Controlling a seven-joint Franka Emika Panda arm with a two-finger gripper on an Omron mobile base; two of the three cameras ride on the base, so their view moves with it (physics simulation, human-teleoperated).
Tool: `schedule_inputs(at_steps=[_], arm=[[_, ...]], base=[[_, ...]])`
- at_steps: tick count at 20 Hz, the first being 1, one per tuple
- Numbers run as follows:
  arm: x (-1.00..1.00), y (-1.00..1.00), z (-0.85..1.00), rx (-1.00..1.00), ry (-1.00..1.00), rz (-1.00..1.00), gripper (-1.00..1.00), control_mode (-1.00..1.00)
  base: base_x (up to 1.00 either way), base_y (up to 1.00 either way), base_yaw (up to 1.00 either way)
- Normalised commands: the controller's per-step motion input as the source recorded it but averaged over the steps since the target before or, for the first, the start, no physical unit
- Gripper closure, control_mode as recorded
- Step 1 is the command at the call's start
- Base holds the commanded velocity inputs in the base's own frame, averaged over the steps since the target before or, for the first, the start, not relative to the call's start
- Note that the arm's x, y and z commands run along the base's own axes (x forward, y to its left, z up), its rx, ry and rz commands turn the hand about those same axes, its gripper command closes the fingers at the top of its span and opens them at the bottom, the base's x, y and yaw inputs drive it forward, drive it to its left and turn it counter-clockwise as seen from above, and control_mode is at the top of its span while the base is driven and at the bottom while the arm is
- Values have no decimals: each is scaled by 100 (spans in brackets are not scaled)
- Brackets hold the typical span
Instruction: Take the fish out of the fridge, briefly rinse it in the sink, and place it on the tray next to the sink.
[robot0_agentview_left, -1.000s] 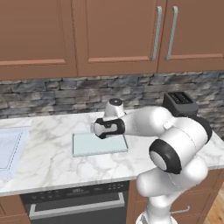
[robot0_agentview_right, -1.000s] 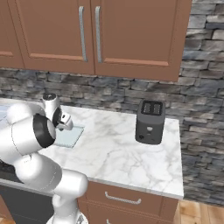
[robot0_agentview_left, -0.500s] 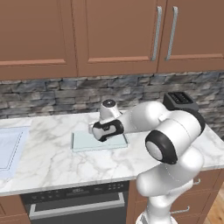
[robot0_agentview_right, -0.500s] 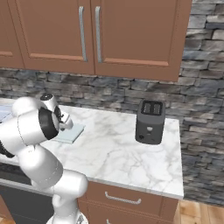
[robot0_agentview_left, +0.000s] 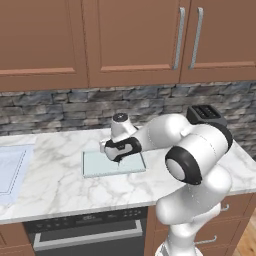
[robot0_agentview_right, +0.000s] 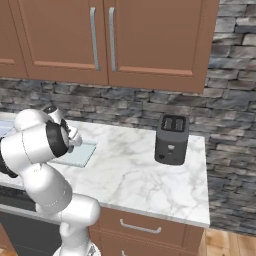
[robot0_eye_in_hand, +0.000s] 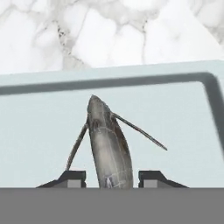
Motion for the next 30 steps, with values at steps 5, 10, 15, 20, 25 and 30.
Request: schedule_inputs(at_steps=[5, 10, 15, 20, 25, 30], arm=[[-9, 5, 54, -9, -15, -8, -100, -100], [-55, 12, 90, -18, -33, -7, -100, -100], [-94, 29, 83, -25, -47, -1, -100, -100], [-100, 41, 90, -31, -54, 0, -100, -100], [-100, -11, 92, -13, -51, 2, -100, -100], [-100, -99, 41, 7, -45, 1, -100, -100]], base=[[0, 0, 0], [0, 0, 0], [0, 0, 0], [0, 0, 0], [0, 0, 0], [0, 0, 0]])
